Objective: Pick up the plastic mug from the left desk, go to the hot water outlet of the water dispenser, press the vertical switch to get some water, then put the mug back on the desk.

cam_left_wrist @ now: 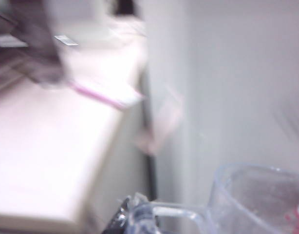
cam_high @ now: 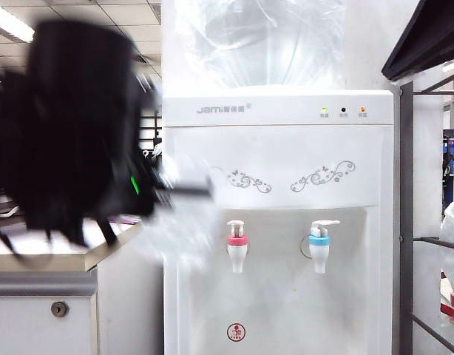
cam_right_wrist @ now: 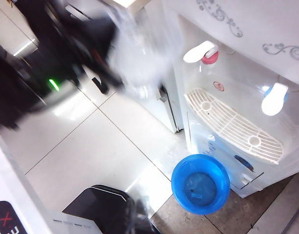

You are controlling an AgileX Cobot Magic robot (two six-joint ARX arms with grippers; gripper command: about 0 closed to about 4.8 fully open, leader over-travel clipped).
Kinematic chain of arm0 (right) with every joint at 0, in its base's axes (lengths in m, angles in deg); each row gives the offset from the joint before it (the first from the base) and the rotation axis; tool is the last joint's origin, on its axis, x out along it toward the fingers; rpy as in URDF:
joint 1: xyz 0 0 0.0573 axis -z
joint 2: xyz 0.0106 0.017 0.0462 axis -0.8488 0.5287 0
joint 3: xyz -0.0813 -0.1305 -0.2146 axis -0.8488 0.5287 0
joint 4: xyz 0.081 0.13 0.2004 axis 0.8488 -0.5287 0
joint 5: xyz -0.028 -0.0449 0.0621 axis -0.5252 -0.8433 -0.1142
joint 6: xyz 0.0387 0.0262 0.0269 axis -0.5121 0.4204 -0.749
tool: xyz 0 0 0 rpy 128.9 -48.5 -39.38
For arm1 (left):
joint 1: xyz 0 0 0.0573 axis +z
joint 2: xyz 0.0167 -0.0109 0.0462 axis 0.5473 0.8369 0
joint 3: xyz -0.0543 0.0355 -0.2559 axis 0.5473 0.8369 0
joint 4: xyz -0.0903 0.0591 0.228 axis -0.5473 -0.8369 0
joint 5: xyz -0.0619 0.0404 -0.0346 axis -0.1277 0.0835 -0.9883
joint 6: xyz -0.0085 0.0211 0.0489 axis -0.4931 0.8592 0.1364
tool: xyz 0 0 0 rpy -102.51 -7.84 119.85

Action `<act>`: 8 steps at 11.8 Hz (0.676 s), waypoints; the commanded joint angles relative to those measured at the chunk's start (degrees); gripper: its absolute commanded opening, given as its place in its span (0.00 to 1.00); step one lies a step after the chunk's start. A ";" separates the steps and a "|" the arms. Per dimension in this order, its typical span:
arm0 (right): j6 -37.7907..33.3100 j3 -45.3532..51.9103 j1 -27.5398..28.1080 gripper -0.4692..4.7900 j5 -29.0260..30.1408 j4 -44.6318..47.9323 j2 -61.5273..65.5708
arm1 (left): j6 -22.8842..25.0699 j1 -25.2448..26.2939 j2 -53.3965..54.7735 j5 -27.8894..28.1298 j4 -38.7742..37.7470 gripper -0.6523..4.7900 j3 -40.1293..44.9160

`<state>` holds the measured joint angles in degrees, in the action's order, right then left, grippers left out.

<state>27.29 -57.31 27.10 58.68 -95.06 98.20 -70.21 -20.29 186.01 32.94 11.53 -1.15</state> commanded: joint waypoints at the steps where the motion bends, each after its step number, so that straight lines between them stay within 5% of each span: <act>1: -0.07 -0.24 -0.04 0.09 0.17 0.72 -0.13 | 4.48 2.16 -5.84 4.85 2.10 0.11 1.53; 4: -0.07 -0.24 -0.04 0.09 0.17 0.74 -0.13 | 7.56 5.92 -10.40 6.97 2.08 0.11 2.21; 6: -0.07 -0.26 -0.04 0.09 0.13 0.74 -0.13 | 8.70 13.22 -13.55 5.75 2.10 0.11 2.38; 7: -0.07 -0.26 -0.04 0.09 0.15 0.74 -0.13 | 8.72 16.68 -13.90 2.84 2.10 0.11 2.38; 8: -0.07 -0.26 -0.04 0.09 0.13 0.74 -0.11 | 8.68 30.73 -13.90 -15.02 1.97 0.11 2.32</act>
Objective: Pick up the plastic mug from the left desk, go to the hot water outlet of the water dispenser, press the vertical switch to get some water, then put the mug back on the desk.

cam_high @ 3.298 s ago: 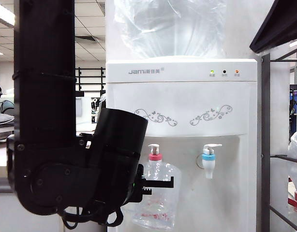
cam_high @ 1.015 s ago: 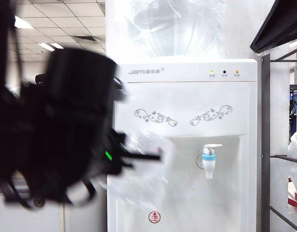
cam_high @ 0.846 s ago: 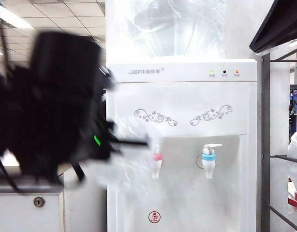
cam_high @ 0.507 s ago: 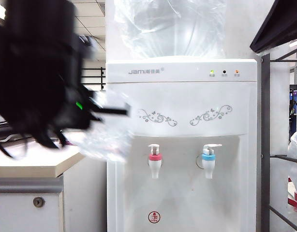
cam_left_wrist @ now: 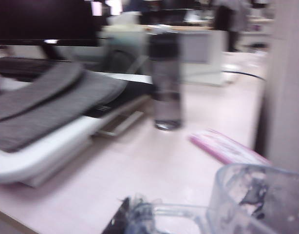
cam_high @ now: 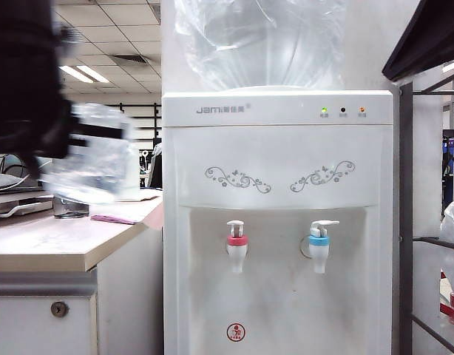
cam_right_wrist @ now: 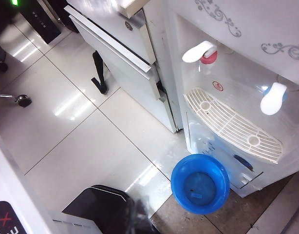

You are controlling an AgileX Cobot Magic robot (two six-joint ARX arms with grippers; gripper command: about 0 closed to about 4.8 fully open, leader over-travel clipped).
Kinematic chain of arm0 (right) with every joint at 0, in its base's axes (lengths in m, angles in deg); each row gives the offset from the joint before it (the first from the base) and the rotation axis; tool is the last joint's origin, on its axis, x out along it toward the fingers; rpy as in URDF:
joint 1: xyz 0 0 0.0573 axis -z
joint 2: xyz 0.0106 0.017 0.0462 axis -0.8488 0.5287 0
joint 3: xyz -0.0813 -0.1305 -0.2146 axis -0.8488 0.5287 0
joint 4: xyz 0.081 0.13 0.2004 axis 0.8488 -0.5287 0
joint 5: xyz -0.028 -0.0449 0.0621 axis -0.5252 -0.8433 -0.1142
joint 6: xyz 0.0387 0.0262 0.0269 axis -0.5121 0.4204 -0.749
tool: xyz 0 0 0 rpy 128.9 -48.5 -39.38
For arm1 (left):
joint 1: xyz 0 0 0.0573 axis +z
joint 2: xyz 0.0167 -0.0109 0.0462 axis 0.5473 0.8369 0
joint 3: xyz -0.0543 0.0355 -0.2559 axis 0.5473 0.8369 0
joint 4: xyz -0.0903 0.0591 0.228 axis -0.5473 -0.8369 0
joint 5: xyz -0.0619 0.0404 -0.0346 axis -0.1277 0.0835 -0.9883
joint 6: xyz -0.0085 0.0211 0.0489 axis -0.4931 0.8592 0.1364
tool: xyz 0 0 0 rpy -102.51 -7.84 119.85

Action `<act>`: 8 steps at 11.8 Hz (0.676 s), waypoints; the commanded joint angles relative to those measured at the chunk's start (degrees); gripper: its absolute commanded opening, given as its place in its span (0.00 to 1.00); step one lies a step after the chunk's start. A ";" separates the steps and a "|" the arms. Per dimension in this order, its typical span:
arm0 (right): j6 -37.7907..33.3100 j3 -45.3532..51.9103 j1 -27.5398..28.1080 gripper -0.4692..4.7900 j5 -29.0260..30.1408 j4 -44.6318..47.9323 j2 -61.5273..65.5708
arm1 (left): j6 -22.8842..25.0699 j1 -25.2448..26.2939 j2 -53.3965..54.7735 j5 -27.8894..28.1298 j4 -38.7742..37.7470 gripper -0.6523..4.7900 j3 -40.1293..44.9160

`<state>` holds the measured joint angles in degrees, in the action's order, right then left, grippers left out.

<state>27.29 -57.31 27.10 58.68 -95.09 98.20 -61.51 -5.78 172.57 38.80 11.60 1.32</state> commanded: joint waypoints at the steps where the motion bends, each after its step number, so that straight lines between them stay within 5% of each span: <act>1: -0.04 -0.24 -0.04 0.09 0.15 0.76 -0.11 | -1.97 26.86 0.13 -34.23 -2.05 0.11 -1.38; 2: -0.04 -0.24 -0.04 0.09 0.13 0.79 -0.09 | -5.11 33.16 3.39 -41.42 -6.45 0.11 -5.66; 3: -0.04 -0.26 -0.04 0.09 0.15 0.76 -0.09 | -6.97 35.85 9.01 -42.99 -6.32 0.11 -11.34; 8: -0.04 -0.26 -0.04 0.09 0.15 0.76 -0.09 | -10.49 39.93 21.92 -46.69 -5.29 0.11 -23.32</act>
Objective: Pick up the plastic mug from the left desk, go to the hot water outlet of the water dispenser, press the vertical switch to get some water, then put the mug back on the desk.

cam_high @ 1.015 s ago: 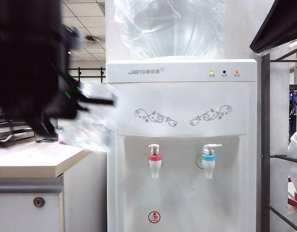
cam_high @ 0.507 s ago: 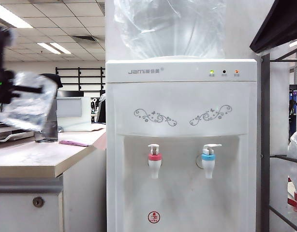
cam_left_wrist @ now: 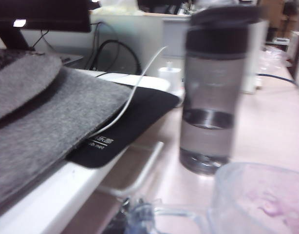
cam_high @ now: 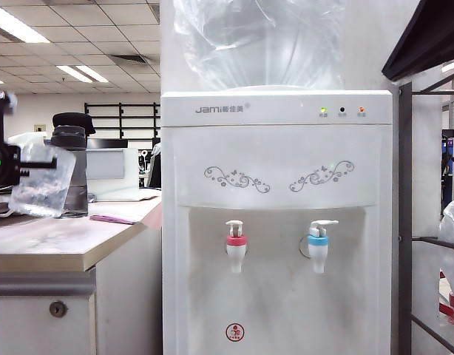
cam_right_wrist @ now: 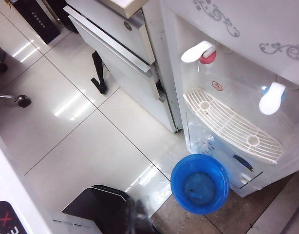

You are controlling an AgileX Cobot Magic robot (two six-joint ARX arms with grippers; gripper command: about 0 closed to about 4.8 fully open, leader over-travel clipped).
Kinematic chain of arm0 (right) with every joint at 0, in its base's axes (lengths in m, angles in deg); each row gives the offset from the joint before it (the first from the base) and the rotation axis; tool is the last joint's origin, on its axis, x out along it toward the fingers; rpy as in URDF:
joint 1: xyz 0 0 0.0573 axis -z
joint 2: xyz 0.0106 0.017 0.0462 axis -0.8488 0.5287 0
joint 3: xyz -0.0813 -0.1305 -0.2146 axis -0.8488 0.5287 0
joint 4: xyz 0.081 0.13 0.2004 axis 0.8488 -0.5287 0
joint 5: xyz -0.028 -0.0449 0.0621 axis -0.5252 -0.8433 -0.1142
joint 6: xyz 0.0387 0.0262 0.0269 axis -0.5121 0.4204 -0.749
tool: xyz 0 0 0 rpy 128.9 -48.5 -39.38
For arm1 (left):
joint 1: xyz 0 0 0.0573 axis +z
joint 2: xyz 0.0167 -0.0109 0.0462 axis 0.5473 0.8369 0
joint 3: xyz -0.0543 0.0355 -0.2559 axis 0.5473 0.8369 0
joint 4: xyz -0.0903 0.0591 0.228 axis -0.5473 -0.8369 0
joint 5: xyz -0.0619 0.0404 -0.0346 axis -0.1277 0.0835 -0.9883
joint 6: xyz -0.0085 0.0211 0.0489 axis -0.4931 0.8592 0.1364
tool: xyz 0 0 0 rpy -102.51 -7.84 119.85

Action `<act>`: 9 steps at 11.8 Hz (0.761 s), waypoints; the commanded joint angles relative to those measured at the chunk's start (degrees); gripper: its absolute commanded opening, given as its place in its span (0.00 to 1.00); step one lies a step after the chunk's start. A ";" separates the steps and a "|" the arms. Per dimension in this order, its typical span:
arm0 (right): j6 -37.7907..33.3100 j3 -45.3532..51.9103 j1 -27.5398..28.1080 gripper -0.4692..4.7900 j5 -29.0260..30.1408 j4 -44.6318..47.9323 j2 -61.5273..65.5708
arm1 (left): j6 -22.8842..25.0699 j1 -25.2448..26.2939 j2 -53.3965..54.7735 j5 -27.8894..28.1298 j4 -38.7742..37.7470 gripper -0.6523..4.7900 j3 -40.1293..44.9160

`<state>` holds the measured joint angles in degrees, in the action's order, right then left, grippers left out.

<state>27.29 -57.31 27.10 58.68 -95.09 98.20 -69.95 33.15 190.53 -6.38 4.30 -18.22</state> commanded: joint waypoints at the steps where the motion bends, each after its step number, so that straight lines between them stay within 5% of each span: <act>1: -0.04 -0.24 -0.04 0.09 0.15 0.76 -0.09 | -2.82 1.01 5.16 -1.49 1.97 0.11 -4.37; 5: -0.04 -0.26 -0.04 0.09 0.17 0.76 -0.11 | -8.50 0.92 8.20 -0.61 3.21 0.11 -4.26; 9: -0.04 -0.24 -0.04 0.09 0.13 0.76 -0.09 | -8.04 1.77 8.15 -0.22 7.26 0.11 -1.36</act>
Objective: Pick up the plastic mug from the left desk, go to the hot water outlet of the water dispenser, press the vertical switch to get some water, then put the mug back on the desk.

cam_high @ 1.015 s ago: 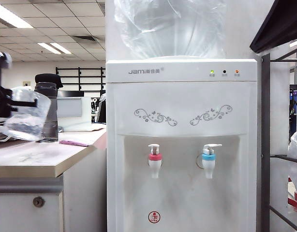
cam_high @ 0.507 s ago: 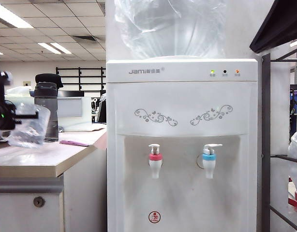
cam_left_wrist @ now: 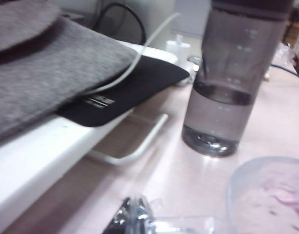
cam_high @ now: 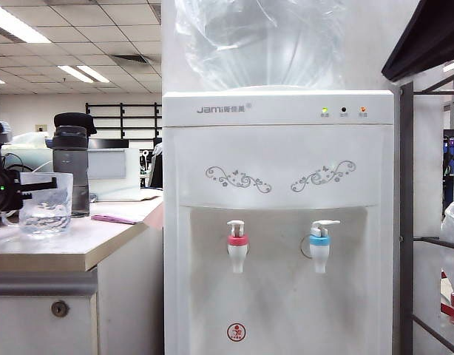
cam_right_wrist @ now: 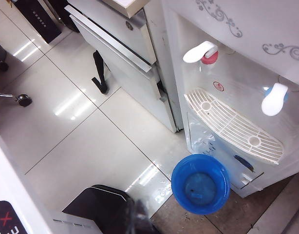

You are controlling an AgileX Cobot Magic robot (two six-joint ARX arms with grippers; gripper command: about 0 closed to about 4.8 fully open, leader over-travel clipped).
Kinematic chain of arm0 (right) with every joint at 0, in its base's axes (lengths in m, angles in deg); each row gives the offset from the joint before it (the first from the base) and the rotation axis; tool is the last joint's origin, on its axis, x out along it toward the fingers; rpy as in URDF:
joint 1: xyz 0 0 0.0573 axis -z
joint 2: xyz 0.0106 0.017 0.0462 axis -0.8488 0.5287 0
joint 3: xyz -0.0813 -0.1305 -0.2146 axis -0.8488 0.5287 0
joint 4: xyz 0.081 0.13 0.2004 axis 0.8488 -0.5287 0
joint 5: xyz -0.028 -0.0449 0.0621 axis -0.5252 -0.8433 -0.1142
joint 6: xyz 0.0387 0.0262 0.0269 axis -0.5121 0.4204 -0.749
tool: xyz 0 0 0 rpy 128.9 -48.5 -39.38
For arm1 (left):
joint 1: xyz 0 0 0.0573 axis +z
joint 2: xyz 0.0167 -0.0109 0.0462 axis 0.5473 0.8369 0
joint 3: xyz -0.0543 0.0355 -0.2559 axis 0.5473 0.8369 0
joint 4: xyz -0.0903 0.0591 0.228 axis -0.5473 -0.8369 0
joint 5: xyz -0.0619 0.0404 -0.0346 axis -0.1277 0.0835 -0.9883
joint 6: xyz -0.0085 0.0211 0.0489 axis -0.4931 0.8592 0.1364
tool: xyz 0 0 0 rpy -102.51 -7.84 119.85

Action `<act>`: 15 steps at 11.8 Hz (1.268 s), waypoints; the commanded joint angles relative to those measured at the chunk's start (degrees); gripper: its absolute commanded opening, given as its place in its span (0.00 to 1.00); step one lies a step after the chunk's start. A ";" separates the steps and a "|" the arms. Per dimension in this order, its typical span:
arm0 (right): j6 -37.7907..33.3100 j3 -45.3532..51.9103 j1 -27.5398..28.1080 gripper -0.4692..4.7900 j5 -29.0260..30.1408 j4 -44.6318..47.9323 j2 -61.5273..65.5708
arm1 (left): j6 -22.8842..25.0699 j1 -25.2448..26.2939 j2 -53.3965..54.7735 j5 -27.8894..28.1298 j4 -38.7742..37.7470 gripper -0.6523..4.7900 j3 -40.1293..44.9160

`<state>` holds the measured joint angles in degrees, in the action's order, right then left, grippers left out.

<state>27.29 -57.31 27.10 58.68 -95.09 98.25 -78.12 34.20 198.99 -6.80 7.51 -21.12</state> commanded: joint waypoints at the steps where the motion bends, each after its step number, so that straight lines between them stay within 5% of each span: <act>1: -0.04 -0.24 -0.04 0.09 0.17 0.79 -0.13 | 0.15 1.20 -0.31 0.17 4.13 0.11 2.40; 3: -0.04 -0.26 -0.04 0.09 0.15 0.76 -0.13 | 4.17 1.11 -0.28 1.88 2.21 0.11 3.96; 9: -0.04 -0.26 -0.04 0.09 0.15 0.76 -0.13 | 3.91 1.20 -0.28 0.81 -1.73 0.11 3.96; 13: -0.04 -0.26 -0.04 0.09 0.15 0.76 -0.13 | 3.06 1.14 -0.28 -7.26 -1.70 0.12 3.96; 15: -0.04 -0.26 -0.04 0.09 0.15 0.76 -0.13 | 3.06 1.16 -0.28 -7.28 -1.73 0.37 3.96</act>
<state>27.29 -57.31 27.10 58.68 -95.09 98.22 -75.63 35.40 198.62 -13.55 7.47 -17.28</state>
